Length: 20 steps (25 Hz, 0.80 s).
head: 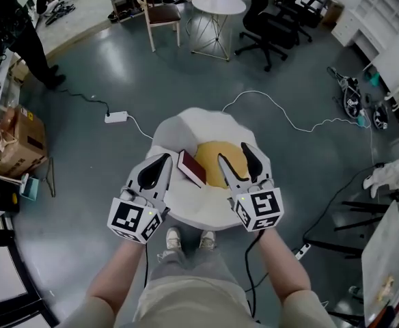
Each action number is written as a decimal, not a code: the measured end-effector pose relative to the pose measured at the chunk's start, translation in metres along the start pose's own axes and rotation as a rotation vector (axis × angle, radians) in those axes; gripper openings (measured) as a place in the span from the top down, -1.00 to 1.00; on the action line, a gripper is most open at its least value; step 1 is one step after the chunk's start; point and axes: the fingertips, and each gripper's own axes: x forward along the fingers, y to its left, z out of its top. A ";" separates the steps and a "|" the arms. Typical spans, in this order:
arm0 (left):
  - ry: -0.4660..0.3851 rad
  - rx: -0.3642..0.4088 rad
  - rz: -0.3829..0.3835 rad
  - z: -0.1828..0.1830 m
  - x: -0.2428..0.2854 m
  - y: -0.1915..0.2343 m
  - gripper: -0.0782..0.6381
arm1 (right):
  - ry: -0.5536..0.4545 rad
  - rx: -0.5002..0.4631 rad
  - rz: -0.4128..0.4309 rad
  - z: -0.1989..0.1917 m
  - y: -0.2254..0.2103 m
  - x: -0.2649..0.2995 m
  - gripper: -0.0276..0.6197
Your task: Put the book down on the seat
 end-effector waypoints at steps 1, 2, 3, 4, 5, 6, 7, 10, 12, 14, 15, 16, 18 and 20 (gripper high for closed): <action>-0.006 0.015 -0.005 0.010 -0.004 -0.003 0.77 | -0.020 -0.001 -0.001 0.014 0.003 -0.007 0.13; -0.008 0.035 -0.010 0.019 -0.009 -0.007 0.77 | -0.038 -0.004 -0.001 0.028 0.006 -0.016 0.17; -0.009 0.060 -0.014 0.027 -0.013 -0.012 0.77 | -0.057 -0.007 0.001 0.042 0.009 -0.025 0.19; -0.011 0.085 -0.019 0.034 -0.017 -0.017 0.77 | -0.081 -0.009 0.004 0.055 0.011 -0.034 0.21; -0.015 0.102 -0.027 0.041 -0.022 -0.021 0.77 | -0.107 -0.010 0.008 0.069 0.014 -0.043 0.26; -0.021 0.109 -0.035 0.048 -0.027 -0.025 0.77 | -0.130 -0.011 0.012 0.081 0.018 -0.052 0.29; -0.027 0.106 -0.044 0.054 -0.031 -0.029 0.77 | -0.147 -0.017 0.013 0.091 0.022 -0.060 0.32; -0.053 0.085 -0.068 0.071 -0.042 -0.036 0.77 | -0.191 -0.072 0.006 0.120 0.034 -0.083 0.55; -0.069 0.074 -0.081 0.081 -0.051 -0.040 0.77 | -0.221 -0.086 0.004 0.134 0.045 -0.096 0.63; -0.085 0.071 -0.088 0.090 -0.062 -0.044 0.77 | -0.245 -0.060 0.015 0.142 0.056 -0.107 0.68; -0.097 0.074 -0.091 0.095 -0.067 -0.046 0.77 | -0.254 -0.045 0.022 0.145 0.059 -0.111 0.70; -0.109 0.077 -0.095 0.099 -0.070 -0.048 0.77 | -0.257 -0.033 0.030 0.145 0.062 -0.114 0.75; -0.118 0.087 -0.105 0.100 -0.076 -0.053 0.77 | -0.247 -0.016 0.048 0.140 0.069 -0.119 0.86; -0.109 0.093 -0.112 0.096 -0.080 -0.054 0.77 | -0.233 -0.008 0.065 0.132 0.079 -0.121 0.91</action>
